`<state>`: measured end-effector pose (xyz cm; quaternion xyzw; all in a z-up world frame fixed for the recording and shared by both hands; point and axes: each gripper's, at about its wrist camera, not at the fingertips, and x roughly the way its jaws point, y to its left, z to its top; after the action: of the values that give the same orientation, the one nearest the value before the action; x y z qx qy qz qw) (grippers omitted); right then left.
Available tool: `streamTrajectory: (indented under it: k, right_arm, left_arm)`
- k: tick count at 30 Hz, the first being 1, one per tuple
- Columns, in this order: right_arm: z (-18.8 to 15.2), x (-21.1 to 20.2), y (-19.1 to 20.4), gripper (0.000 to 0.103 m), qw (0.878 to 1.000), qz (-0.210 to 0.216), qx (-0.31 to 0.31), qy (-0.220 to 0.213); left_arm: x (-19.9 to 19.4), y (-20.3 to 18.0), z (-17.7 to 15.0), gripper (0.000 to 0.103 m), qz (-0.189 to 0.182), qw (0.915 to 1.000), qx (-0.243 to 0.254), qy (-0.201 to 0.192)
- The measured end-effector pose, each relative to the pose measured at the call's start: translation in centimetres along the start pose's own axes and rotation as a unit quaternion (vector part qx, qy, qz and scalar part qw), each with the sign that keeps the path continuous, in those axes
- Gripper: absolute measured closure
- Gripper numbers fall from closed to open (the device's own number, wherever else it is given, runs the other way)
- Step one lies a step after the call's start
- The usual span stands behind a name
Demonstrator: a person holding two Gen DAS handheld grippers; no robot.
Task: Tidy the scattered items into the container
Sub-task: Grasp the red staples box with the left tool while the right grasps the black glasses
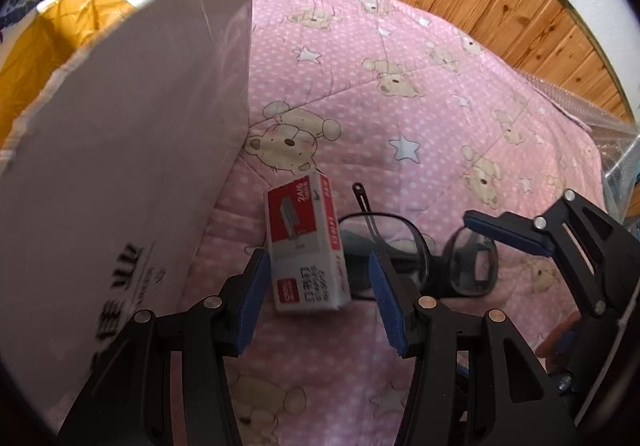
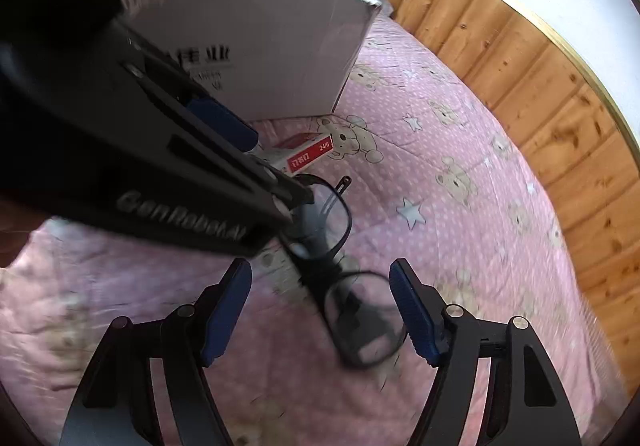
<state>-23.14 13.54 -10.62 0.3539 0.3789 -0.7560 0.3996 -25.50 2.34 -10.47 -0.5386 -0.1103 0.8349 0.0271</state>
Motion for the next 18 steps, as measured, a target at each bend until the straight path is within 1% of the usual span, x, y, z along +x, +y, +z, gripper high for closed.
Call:
streamTrajectory:
  k: [2,3,4,5,6,7,8,11,14,15,17,18]
  right_arm:
    - [-0.2,1.2,-0.8,0.030,1.000,0.026,0.006,-0.011]
    - [-0.4,1.8,-1.4,0.032,0.999,0.036,0.022,-0.005]
    - [-0.6,2.3,-2.0,0.037,0.999,0.038,0.037,0.005]
    - [-1.0,2.4,-2.5,0.040,0.998,0.040,0.050,0.007]
    - [-1.4,2.2,-3.1,0.053,0.997,0.044,0.069,0.004]
    - [-1.7,2.0,-3.8,0.053,0.995,0.050,0.088,0.009]
    - [-2.0,1.8,-4.2,0.054,0.993,0.058,0.102,0.013]
    - [-3.0,1.0,-4.1,0.056,0.991,0.056,0.118,0.025]
    - [-3.6,-0.1,-4.2,0.060,0.986,0.058,0.150,0.034]
    - [-3.9,-0.6,-4.3,0.062,0.984,0.060,0.164,0.037]
    - [-4.6,-1.3,-4.7,0.064,0.979,0.056,0.193,0.045]
    - [-5.1,-1.6,-4.9,0.065,0.975,0.057,0.208,0.051]
  left_arm:
    - [0.4,0.6,0.6,0.047,-0.008,0.9999,-0.014,-0.004]
    - [0.6,0.9,0.9,0.047,-0.017,0.9996,-0.021,-0.004]
    - [0.8,1.1,1.0,0.050,-0.022,0.9994,-0.025,-0.004]
    - [0.9,1.2,1.1,0.051,-0.021,0.9995,-0.022,-0.006]
    - [1.0,1.1,1.0,0.060,-0.021,0.9996,-0.016,-0.010]
    - [1.0,0.9,0.9,0.064,-0.024,0.9996,-0.009,-0.011]
    - [1.0,0.7,0.9,0.064,-0.032,0.9994,-0.006,-0.009]
    - [0.8,0.3,0.4,0.065,-0.050,0.9987,-0.003,-0.007]
    - [-0.1,-0.5,-0.1,0.065,-0.063,0.9978,0.007,-0.018]
    - [-0.5,-0.6,-0.2,0.065,-0.071,0.9973,0.007,-0.019]
    - [-1.3,-0.6,-0.5,0.065,-0.102,0.9947,-0.004,-0.017]
    - [-1.7,-0.6,-0.6,0.065,-0.111,0.9936,-0.007,-0.019]
